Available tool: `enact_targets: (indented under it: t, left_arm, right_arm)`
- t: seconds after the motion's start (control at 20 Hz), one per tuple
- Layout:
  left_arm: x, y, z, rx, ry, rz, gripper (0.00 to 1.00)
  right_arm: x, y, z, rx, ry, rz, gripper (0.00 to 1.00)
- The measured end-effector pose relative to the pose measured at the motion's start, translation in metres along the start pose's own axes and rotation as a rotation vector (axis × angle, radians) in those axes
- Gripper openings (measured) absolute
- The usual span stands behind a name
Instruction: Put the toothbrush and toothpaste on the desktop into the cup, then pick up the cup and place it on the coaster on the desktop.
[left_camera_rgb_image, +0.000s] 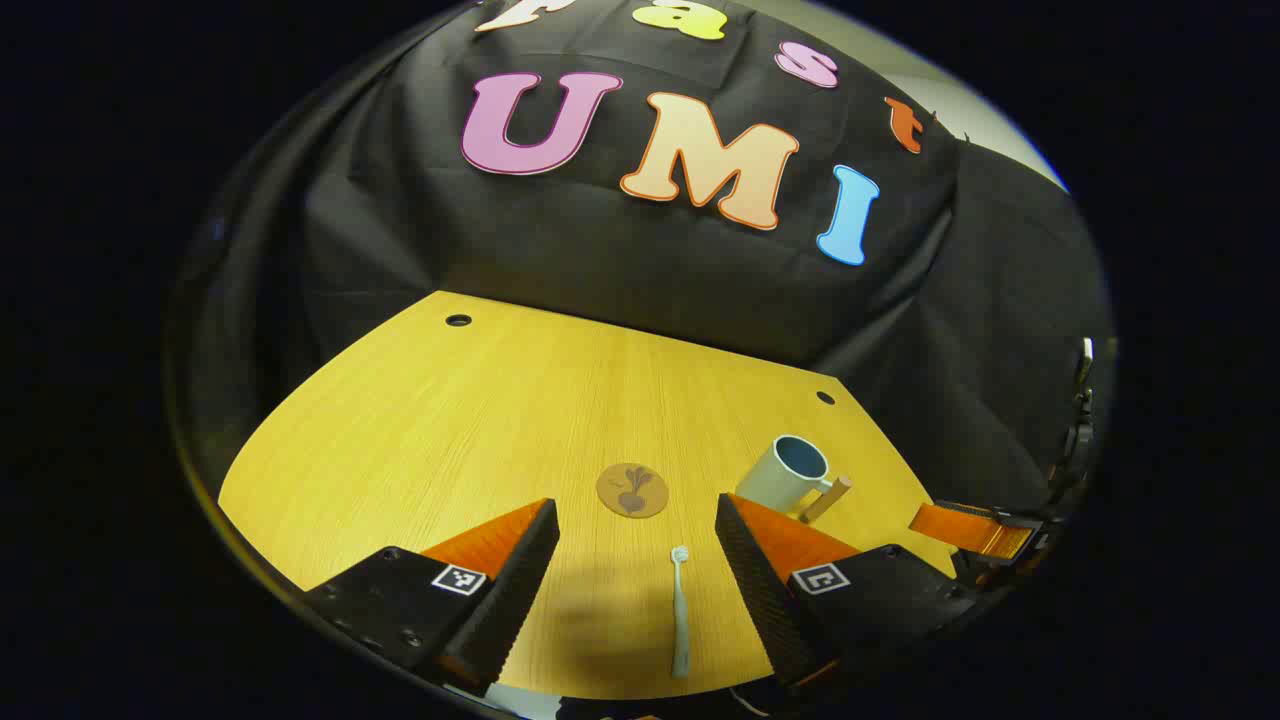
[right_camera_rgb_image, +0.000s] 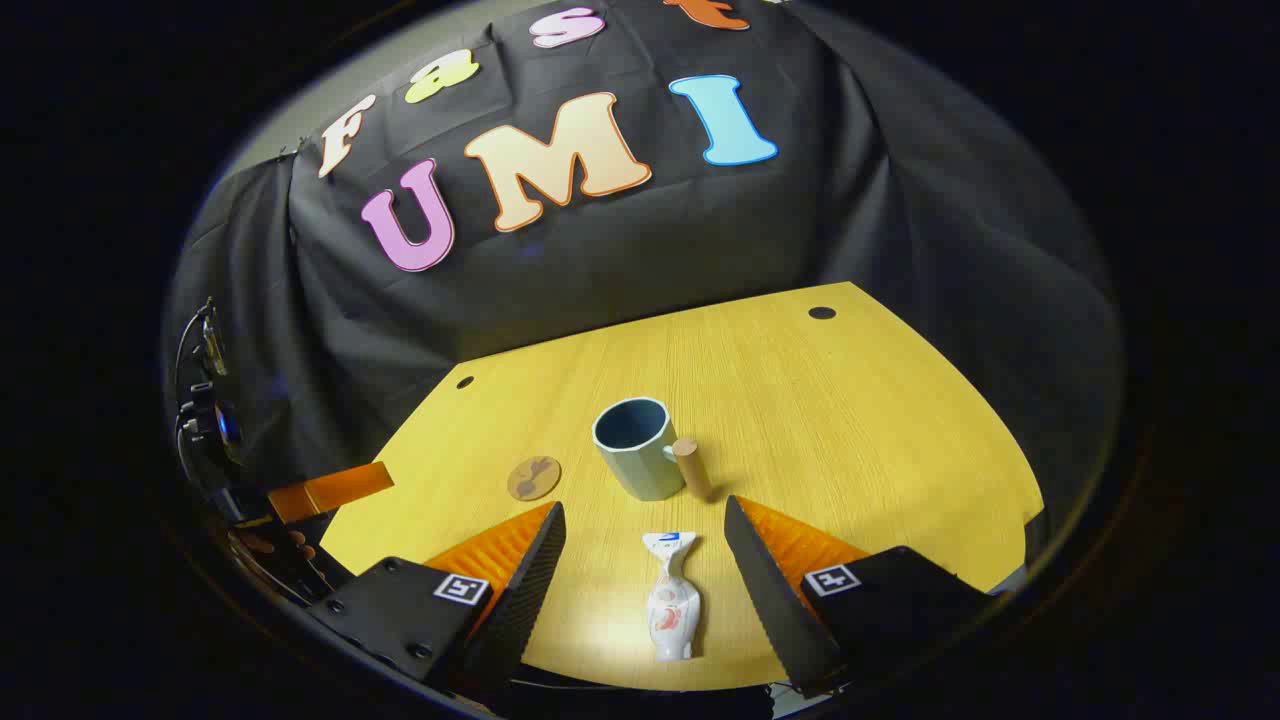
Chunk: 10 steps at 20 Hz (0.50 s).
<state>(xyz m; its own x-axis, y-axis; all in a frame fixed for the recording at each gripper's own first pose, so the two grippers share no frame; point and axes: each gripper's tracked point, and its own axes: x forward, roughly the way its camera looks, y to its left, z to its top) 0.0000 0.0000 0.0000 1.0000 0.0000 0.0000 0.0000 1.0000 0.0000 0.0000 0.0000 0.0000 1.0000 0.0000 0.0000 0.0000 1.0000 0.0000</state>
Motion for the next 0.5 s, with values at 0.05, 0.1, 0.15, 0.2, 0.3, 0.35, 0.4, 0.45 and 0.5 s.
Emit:
enact_targets:
  t: [0.05, 0.1, 0.15, 0.2, 0.3, 0.35, 0.4, 0.45, 0.5]
  left_arm:
    - [0.0, 0.0, 0.0, -0.002, 0.004, -0.003, 0.95]
    - [0.001, 0.001, -0.001, -0.003, 0.012, -0.006, 0.94]
    - [0.002, 0.002, -0.003, -0.003, 0.018, -0.008, 0.94]
    - [0.002, 0.003, -0.004, -0.004, 0.023, -0.01, 0.95]
    - [0.003, 0.006, -0.005, -0.001, 0.032, -0.01, 0.95]
    - [0.004, 0.007, -0.004, 0.002, 0.035, -0.007, 0.95]
    - [0.005, 0.008, -0.005, 0.004, 0.038, -0.006, 0.94]
    - [0.005, 0.009, -0.005, 0.005, 0.039, -0.01, 0.94]
    - [0.005, 0.007, -0.004, 0.006, 0.042, -0.014, 0.95]
  right_arm:
    - [0.0, -0.001, -0.003, -0.001, 0.004, -0.006, 0.98]
    - [0.0, -0.003, -0.004, -0.001, 0.01, -0.012, 0.98]
    - [0.0, -0.003, -0.005, -0.002, 0.017, -0.018, 0.98]
    - [-0.001, -0.003, -0.007, -0.004, 0.021, -0.024, 0.98]
    - [0.001, -0.002, -0.01, -0.006, 0.032, -0.037, 0.98]
    - [0.001, 0.0, -0.01, -0.009, 0.034, -0.037, 0.98]
    - [0.002, 0.0, -0.012, -0.011, 0.039, -0.037, 0.98]
    - [0.003, 0.001, -0.013, -0.015, 0.044, -0.039, 0.98]
    - [0.004, 0.001, -0.015, -0.018, 0.047, -0.041, 0.98]
